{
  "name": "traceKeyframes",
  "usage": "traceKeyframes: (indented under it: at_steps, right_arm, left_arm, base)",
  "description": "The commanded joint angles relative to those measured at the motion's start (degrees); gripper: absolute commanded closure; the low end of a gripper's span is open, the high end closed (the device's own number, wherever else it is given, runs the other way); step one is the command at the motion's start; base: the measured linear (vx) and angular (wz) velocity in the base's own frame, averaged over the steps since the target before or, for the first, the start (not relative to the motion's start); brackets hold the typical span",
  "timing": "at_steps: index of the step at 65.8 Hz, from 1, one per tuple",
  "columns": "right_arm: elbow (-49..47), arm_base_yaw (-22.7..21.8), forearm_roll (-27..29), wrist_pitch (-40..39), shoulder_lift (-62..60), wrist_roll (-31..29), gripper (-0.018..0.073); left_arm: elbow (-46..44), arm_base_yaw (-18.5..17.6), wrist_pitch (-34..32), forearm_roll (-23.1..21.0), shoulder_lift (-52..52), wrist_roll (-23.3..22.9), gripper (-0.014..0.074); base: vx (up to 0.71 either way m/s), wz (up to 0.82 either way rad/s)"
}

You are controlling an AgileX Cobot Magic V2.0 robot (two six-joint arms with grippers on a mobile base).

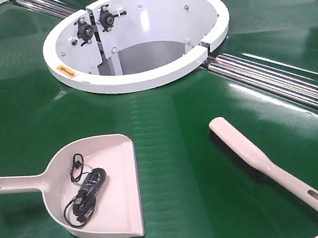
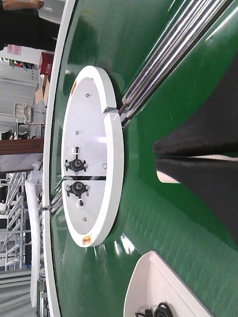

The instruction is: Clean and inspect green conveyor with broom and dustpan

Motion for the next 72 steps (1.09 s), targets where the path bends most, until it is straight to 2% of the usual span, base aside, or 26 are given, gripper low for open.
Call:
traceKeyframes:
  at_steps: [1,10,20,26,32,38,72]
  right_arm:
    - [-1.64,-0.19,-0.30,-3.83,0.37,-0.03,0.0569]
    - [-1.64,-0.19,-0.30,-3.76,0.37,-0.03,0.0569]
    - [-1.64,-0.19,-0.30,-3.57,0.37,-0.03,0.0569]
    - [-1.64,-0.19,-0.30,-3.57,0.37,-0.03,0.0569]
    - [-1.64,-0.19,-0.30,-3.57,0.37,-0.03,0.0569]
    - [-1.64,-0.19,-0.30,-3.57,0.37,-0.03,0.0569]
    - [-1.64,-0.19,-0.30,-3.57,0.37,-0.03,0.0569]
  left_arm:
    - [-1.74,-0.39,-4.16,-0.58,-0.15,-0.56,0.0603]
    - [-0.71,-0.32,-4.44,-0.35,-6.31,-0.45,0.0603]
    - [5.88,-0.32,-4.86,0.04,-11.11,-1.05,0.0603]
    - [10.54,-0.32,-6.36,2.58,-13.90,-5.28,0.0603]
    - [10.36,-0.32,-1.76,8.33,-16.77,-11.36,0.0603]
    - [10.35,-0.32,0.83,10.10,-19.89,-15.22,0.0603]
    - [10.24,-0.32,0.94,9.98,-19.53,-15.57,0.0603]
  base:
    - [0.00,0.00]
    - [0.00,0.00]
    - [0.00,0.00]
    - [0.00,0.00]
    - [0.00,0.00]
    - [0.00,0.00]
    - [0.00,0.00]
